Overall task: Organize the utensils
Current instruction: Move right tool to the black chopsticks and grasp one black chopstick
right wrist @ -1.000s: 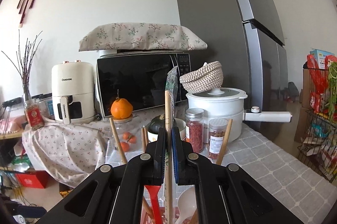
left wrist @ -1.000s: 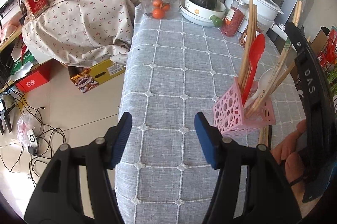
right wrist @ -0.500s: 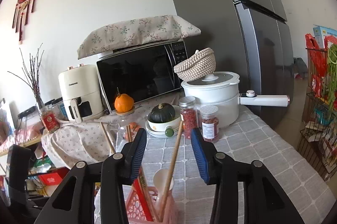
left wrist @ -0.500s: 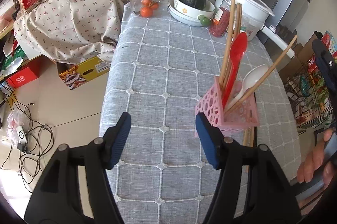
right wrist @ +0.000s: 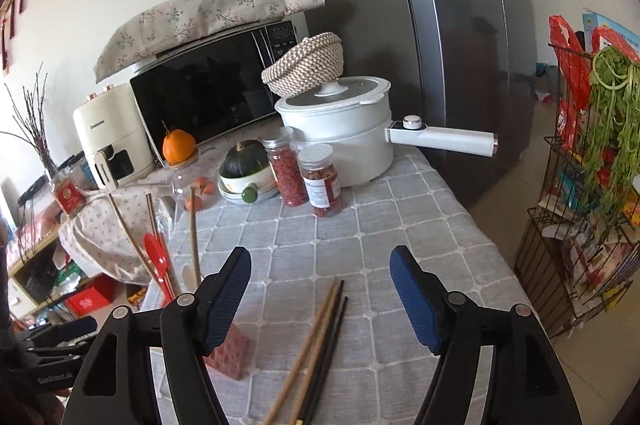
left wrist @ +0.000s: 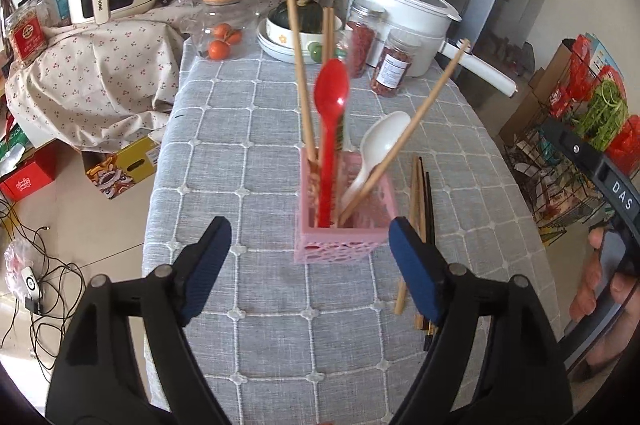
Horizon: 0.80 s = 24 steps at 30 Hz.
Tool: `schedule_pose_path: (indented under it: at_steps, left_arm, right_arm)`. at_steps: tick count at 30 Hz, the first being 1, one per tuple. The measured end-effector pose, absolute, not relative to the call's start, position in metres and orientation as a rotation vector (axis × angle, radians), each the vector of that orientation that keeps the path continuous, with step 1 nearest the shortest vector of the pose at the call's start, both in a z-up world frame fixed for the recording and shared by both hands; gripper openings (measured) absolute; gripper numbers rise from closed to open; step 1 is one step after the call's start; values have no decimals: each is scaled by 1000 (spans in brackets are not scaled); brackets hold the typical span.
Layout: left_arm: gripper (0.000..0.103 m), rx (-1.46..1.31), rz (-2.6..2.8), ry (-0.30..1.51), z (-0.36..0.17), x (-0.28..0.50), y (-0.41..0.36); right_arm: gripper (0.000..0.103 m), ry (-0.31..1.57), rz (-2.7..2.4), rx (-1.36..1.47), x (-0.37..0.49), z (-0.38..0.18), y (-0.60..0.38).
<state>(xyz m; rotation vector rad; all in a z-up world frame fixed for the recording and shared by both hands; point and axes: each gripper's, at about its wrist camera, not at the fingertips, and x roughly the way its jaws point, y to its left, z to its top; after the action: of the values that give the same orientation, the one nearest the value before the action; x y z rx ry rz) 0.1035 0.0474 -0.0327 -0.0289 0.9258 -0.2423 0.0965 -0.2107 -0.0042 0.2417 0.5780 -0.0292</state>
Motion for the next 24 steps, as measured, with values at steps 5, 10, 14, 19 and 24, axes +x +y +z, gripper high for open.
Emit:
schedule_pose_path:
  at_steps: [5, 10, 14, 19, 24]
  left_arm:
    - [82, 19, -279, 952, -41, 96, 27]
    - [82, 41, -293, 969, -49, 95, 10]
    - [82, 43, -292, 985, -55, 94, 2]
    - [82, 52, -291, 997, -59, 94, -4]
    - [82, 45, -284, 1035, -65, 99, -5]
  right_arm:
    - [85, 666, 7, 231, 99, -14, -227]
    - [85, 784, 20, 215, 106, -34, -234]
    - [85, 859, 45, 219, 110, -47, -241]
    - [86, 940, 30, 231, 118, -64, -250]
    - [86, 1042, 16, 253, 133, -88, -250]
